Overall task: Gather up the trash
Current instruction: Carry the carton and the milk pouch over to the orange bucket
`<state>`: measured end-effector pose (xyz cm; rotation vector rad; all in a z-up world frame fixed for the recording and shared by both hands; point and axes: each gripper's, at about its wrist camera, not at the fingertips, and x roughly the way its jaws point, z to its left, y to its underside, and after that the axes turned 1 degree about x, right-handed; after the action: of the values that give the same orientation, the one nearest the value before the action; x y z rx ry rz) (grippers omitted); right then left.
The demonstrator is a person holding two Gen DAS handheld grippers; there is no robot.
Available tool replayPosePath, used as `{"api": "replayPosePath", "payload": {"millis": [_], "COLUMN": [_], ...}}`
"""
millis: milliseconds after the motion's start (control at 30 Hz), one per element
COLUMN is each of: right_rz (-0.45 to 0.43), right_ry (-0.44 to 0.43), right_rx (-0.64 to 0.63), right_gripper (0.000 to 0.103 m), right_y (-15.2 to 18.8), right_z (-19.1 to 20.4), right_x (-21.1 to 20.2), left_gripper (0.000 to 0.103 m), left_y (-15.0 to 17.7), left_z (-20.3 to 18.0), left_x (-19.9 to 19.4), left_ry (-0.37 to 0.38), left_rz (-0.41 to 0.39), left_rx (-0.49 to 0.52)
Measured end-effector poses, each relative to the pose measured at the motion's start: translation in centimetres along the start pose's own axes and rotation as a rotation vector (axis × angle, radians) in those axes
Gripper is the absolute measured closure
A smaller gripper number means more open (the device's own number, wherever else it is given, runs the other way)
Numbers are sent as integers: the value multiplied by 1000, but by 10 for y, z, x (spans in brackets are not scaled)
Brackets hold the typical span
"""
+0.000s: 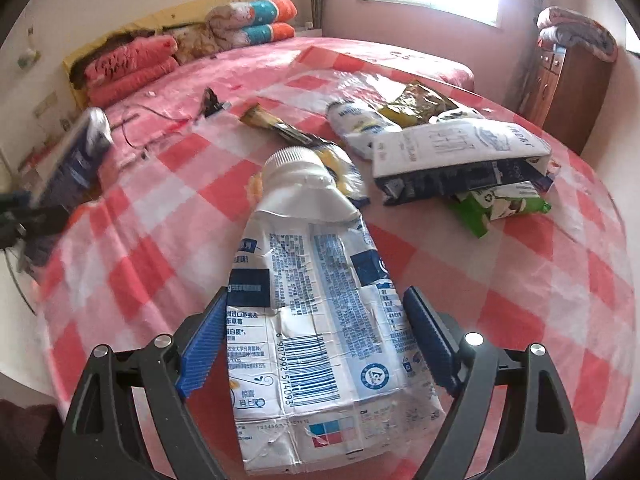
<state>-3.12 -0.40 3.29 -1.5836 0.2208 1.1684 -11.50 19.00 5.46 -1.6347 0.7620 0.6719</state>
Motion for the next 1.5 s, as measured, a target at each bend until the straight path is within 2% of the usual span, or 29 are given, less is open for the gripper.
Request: {"api": "replayPosePath", "payload": {"millis": [67, 100, 133, 167, 200, 300, 367, 400, 433, 467, 500, 533, 600, 800, 867, 1000, 1300, 1500], "right_rz": [-14, -16, -21, -18, -19, -13, -19, -22, -25, -29, -32, -38, -28, 103, 105, 87, 53, 24], "right_ry": [-46, -57, -76, -115, -99, -45, -36, -40, -37, -34, -38, -21, 4, 61, 98, 102, 139, 104], "right_rx": [32, 43, 54, 72, 81, 27, 48, 66, 80, 99, 110, 120, 121, 72, 24, 10, 5, -6], "right_gripper": [22, 27, 64, 63, 67, 66, 64, 56, 38, 28, 14, 12, 11, 7, 7, 21, 22, 22], "right_y": [-2, -3, -3, -4, -5, -4, -2, -1, 0, 0, 0, -1, -3, -9, -9, -8, 0, -7], "right_z": [2, 4, 7, 9, 11, 26, 27, 25, 22, 19, 16, 14, 10, 13, 20, 24, 35, 53], "right_x": [-6, -8, -10, -11, -11, -9, -10, -11, -11, -14, -15, -17, -15, 21, 25, 23, 15, 3], "left_gripper": [36, 36, 36, 36, 36, 36, 36, 36, 36, 36, 36, 36, 36, 36, 36, 36, 36, 36], "left_y": [3, 5, 6, 7, 8, 14, 19, 20, 22, 23, 25, 27, 29, 36, 40, 47, 60, 65], "left_z": [5, 7, 9, 11, 14, 23, 27, 28, 30, 32, 34, 36, 38, 46, 49, 58, 82, 94], "left_x": [-3, -4, -6, -8, -9, -11, -11, -11, -10, -10, -9, -9, -7, -9, -10, -13, -20, -30], "left_ry": [6, 6, 6, 6, 15, 24, 24, 25, 27, 30, 33, 33, 34, 36, 39, 35, 27, 6], "left_rz": [-10, -14, -19, -23, -27, -31, -33, -34, -35, -35, -34, -35, -35, -44, -46, -49, -67, -88], "left_rx": [-10, -14, -17, -20, -29, -49, -55, -56, -59, -62, -67, -69, -69, -68, -72, -92, -153, -182]}}
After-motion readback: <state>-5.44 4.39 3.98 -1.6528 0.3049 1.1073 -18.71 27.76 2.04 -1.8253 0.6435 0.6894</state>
